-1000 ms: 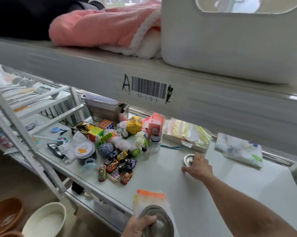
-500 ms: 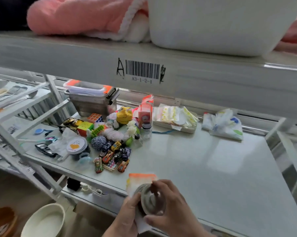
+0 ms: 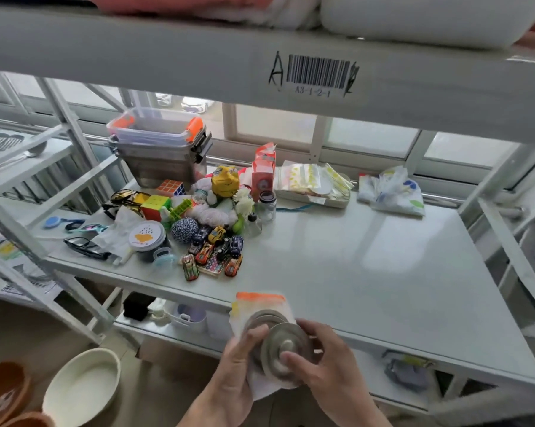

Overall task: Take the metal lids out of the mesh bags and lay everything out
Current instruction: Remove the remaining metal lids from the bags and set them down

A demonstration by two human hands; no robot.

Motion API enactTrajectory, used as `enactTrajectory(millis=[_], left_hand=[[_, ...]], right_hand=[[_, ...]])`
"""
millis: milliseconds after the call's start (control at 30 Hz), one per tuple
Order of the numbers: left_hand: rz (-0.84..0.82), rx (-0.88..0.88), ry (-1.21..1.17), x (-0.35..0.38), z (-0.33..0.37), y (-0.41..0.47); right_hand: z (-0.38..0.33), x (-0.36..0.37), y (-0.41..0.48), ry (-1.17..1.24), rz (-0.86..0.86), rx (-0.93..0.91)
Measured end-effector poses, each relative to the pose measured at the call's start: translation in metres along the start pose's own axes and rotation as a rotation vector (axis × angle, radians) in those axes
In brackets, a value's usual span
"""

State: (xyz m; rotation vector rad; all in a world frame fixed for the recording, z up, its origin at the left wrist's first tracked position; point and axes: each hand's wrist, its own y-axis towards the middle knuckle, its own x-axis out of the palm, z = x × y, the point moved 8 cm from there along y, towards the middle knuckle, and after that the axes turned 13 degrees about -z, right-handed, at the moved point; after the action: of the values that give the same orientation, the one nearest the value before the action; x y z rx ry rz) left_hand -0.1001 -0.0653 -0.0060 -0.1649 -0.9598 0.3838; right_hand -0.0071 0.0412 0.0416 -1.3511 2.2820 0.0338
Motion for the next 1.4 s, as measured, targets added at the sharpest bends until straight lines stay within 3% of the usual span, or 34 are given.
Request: enactTrajectory(millis=[133, 400, 500, 700, 1000, 1267, 1400], left_hand=[[0.061, -0.036, 0.018, 0.000, -0.008, -0.009], [0.184, -0.045, 0.081, -0.010, -0.013, -0.018], [0.217, -0.001, 0.109, -0.014, -0.005, -0.017], [0.290, 0.040, 0.063, -0.022, -0.002, 0.000], [0.216, 0.117, -0.032, -0.016, -0.013, -0.012], [0.244, 0.147, -0.064, -0.015, -0.009, 0.005], [0.300, 0.120, 0.039, -0.009, -0.003, 0.010]], right_hand=[[0.003, 0.004, -0.017, 0.022, 0.015, 0.051], [0.031, 0.000, -0.031, 0.578, -0.175, 0.232], [0.051, -0.038, 0.004, 0.640, -0.005, 0.326], [0.087, -0.110, 0.162, 0.753, 0.225, 0.425], [0.100, -0.152, 0.227, 0.618, 0.533, 0.520], [0.094, -0.156, 0.248, 0.627, 0.566, 0.526], [0.078, -0.141, 0.214, 0.728, 0.482, 0.459]])
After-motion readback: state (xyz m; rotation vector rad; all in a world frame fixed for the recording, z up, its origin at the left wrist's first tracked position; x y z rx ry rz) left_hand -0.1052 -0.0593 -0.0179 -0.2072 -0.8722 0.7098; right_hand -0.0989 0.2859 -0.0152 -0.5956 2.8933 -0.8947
